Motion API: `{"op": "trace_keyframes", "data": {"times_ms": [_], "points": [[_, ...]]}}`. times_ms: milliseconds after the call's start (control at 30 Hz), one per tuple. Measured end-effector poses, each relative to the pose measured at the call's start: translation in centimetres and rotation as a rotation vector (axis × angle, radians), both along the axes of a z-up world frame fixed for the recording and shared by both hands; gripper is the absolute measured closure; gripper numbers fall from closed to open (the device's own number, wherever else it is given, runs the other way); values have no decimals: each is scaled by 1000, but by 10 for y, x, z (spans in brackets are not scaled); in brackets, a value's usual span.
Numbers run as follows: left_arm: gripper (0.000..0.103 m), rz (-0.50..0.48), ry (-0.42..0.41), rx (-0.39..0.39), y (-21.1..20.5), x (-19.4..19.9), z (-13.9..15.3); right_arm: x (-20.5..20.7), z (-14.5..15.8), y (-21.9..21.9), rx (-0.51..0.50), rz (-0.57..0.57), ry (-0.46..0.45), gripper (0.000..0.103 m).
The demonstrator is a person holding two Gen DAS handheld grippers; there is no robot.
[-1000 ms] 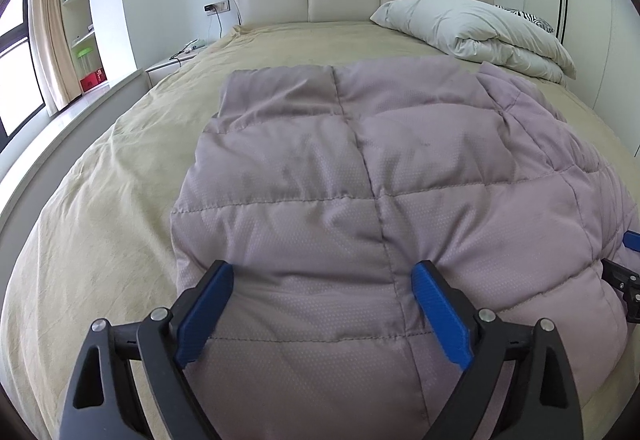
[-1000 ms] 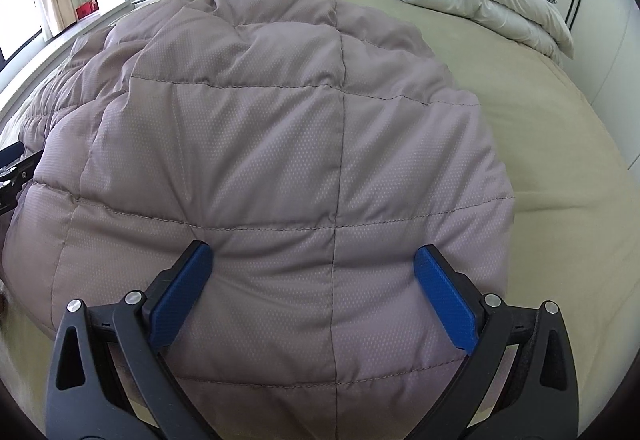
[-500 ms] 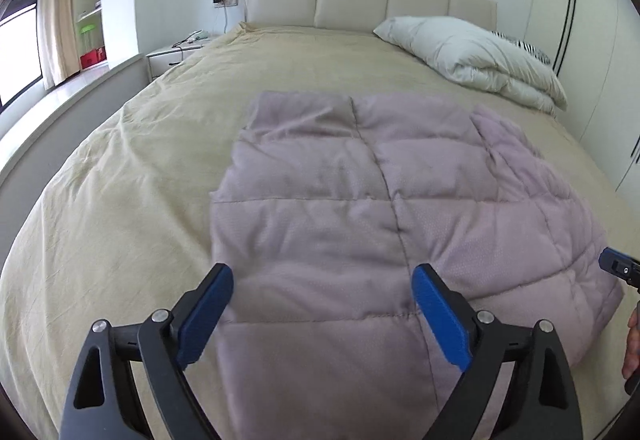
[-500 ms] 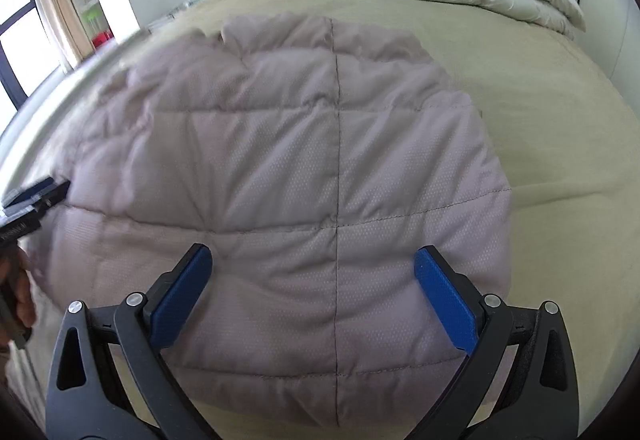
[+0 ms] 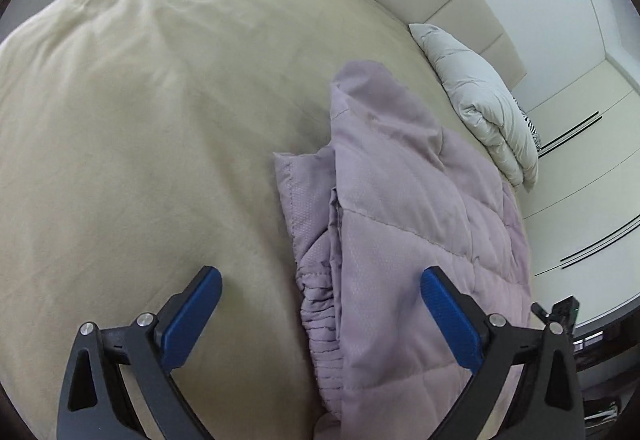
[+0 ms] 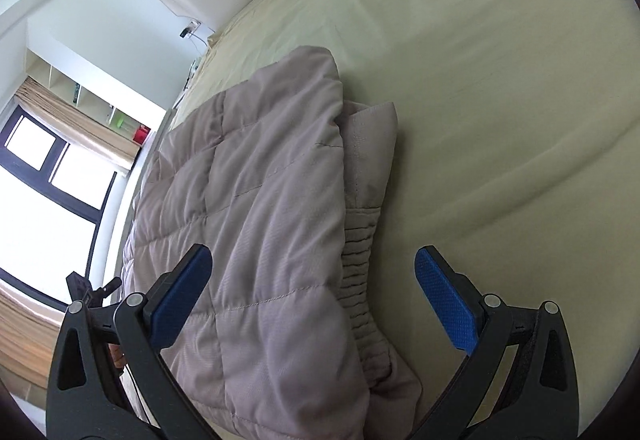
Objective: Fold large clothes
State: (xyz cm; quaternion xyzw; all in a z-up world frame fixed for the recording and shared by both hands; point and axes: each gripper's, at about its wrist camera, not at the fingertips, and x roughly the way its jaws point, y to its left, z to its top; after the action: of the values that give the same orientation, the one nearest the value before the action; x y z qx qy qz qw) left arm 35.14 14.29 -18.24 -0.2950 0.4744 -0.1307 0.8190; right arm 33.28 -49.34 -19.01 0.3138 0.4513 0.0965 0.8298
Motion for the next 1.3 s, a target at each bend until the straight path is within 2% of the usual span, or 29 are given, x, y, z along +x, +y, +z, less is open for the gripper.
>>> {"op": "trace_keyframes", "data": {"times_ms": [100, 167, 367, 500, 633, 667, 700, 767, 800, 867, 1033, 1133, 1300], "points": [[2, -12, 23, -101, -1, 10, -7, 18, -15, 3, 57, 43, 50, 0], [2, -18, 27, -138, -2, 14, -12, 27, -21, 4, 74, 67, 65, 0], [4, -83, 52, -141, -18, 29, -19, 57, -31, 9, 137, 131, 75, 0], [11, -128, 84, -206, -21, 40, -27, 77, -35, 17, 136, 179, 95, 0], [16, -127, 92, -190, -25, 48, -27, 93, -41, 15, 179, 182, 103, 0], [24, -134, 91, -205, -26, 49, -29, 97, -43, 18, 181, 187, 104, 0], [25, -127, 98, -211, -27, 50, -32, 101, -44, 22, 174, 193, 107, 0], [33, -126, 90, -217, -27, 49, -33, 104, -45, 30, 144, 203, 113, 0], [36, -129, 87, -222, -29, 49, -33, 106, -45, 33, 132, 204, 115, 2], [50, -137, 87, -272, -26, 46, -35, 105, -43, 36, 119, 201, 112, 9], [65, -141, 64, -288, -25, 27, -22, 87, -23, 43, 86, 185, 62, 47], [68, -154, 43, -284, -25, 8, -4, 71, -4, 47, 75, 173, 36, 57], [69, -166, 19, -301, -13, -44, 21, 38, 31, 66, 68, 192, -14, 63]]}}
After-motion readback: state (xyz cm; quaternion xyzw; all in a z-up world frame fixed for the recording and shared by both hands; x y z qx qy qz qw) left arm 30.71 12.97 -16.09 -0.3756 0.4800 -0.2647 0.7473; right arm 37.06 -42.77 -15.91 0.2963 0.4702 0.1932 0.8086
